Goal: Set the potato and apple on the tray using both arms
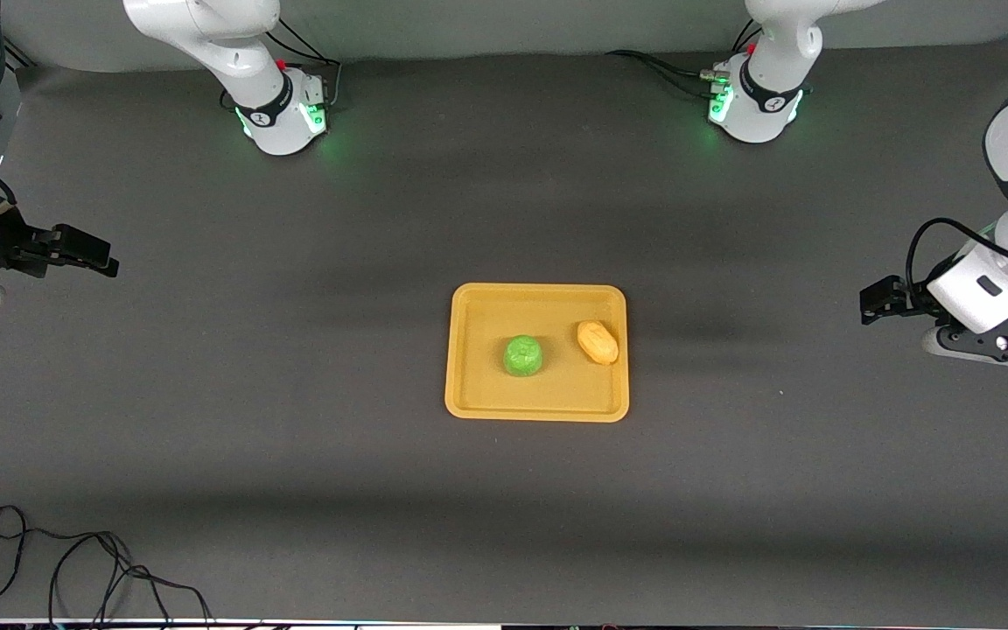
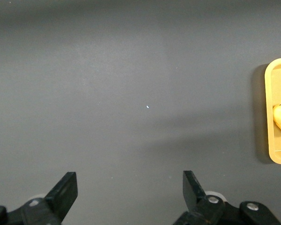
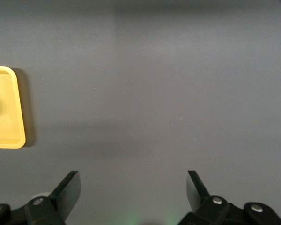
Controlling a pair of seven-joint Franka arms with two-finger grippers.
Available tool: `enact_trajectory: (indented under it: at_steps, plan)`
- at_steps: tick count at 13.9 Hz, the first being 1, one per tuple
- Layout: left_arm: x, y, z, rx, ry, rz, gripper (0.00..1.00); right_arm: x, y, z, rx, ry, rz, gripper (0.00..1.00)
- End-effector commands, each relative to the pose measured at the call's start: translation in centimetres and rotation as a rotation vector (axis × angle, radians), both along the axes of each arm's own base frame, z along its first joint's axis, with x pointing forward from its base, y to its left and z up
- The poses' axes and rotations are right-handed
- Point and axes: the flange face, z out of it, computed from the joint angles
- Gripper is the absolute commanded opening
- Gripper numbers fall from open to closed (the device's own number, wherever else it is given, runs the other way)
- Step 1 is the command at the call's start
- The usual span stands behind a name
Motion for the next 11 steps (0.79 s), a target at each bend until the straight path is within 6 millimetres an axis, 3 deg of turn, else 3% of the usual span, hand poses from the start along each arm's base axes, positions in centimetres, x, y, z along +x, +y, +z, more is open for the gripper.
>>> enact_trajectory:
  at_steps: [1,11]
  plan:
    - [-0.07,-0.1,0.38,0.0,0.005,-0.014,1.0,-1.07,-2.01,0.31,0.003,-0.02,0.025,1.0]
    - [-0.07,-0.28,0.23,-0.004,0.017,-0.018,1.0,-0.69,-2.01,0.49,-0.028,-0.018,0.032,1.0]
